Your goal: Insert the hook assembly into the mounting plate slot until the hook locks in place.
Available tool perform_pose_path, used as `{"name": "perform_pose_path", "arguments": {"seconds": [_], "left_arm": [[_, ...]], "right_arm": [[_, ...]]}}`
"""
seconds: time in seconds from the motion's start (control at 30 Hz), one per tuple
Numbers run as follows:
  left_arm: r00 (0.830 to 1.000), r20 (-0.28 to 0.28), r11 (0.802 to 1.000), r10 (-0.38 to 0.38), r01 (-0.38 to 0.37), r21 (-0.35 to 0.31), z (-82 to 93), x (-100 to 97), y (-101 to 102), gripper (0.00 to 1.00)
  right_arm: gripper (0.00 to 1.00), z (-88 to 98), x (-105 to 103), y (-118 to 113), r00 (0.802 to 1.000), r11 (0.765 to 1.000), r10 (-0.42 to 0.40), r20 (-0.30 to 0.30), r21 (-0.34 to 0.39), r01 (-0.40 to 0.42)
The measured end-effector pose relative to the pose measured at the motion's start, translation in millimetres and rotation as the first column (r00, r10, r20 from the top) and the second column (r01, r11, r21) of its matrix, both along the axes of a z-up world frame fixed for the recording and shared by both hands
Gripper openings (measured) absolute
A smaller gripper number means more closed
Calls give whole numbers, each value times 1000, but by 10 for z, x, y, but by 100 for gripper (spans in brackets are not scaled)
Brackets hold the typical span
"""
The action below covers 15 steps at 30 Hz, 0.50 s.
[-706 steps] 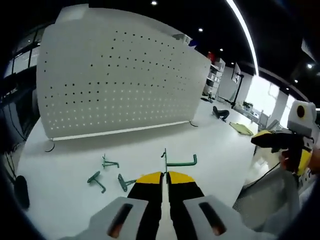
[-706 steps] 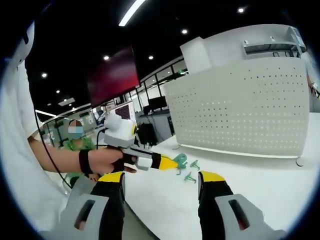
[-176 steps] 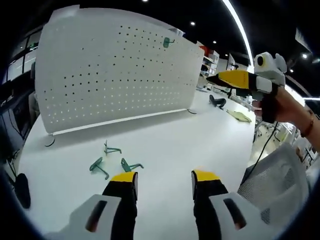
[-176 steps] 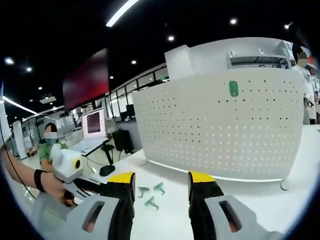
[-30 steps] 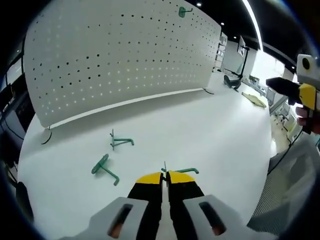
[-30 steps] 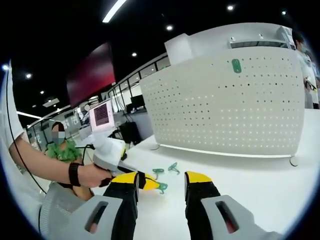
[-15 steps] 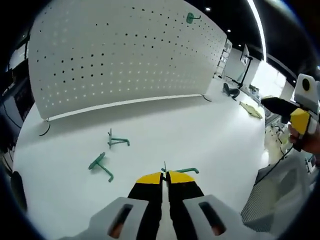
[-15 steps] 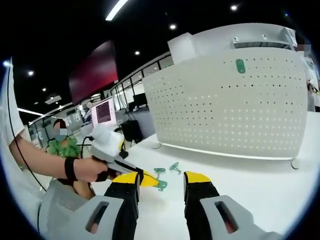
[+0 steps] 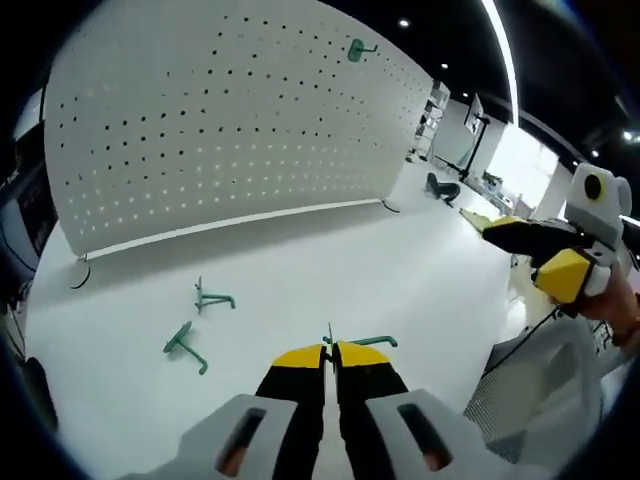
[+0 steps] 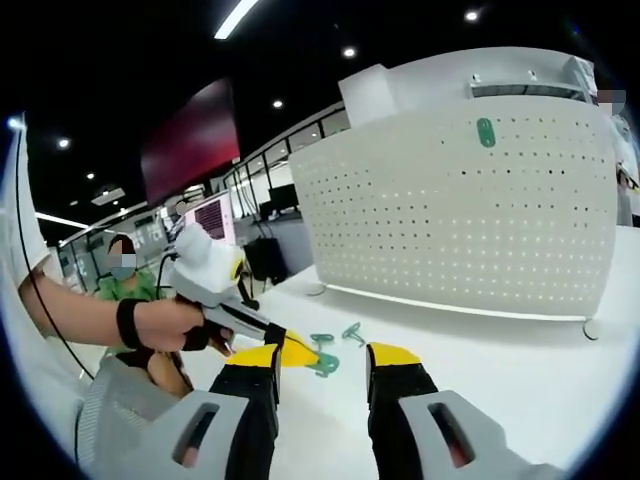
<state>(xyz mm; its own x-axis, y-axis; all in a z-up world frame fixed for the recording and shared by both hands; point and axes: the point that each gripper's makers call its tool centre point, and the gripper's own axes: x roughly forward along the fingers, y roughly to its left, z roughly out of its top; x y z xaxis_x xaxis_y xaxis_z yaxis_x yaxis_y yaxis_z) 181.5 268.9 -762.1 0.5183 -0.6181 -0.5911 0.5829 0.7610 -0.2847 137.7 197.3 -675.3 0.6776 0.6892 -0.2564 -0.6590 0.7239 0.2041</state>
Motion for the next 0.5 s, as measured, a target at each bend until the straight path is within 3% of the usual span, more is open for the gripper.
{"name": "perform_pose_path", "arguments": {"seconds": [0.17,0.3,0.5], "left_arm": [[1000,13,999,-3,3,-31,137,-41,-59,3],[1000,-19,996,-15,14,-87,222,-111,-125,3],[999,-34,995,-31,27,-98,297,-196,-170,3]], "right_arm": [[32,-12,-15,15,1000,1000,6,1,-4,-6],[31,-24,-31,37,1000,1000,14,3,-11,-14],[27,-54,-79,104,999,999,45,-2,-17,-45]]}}
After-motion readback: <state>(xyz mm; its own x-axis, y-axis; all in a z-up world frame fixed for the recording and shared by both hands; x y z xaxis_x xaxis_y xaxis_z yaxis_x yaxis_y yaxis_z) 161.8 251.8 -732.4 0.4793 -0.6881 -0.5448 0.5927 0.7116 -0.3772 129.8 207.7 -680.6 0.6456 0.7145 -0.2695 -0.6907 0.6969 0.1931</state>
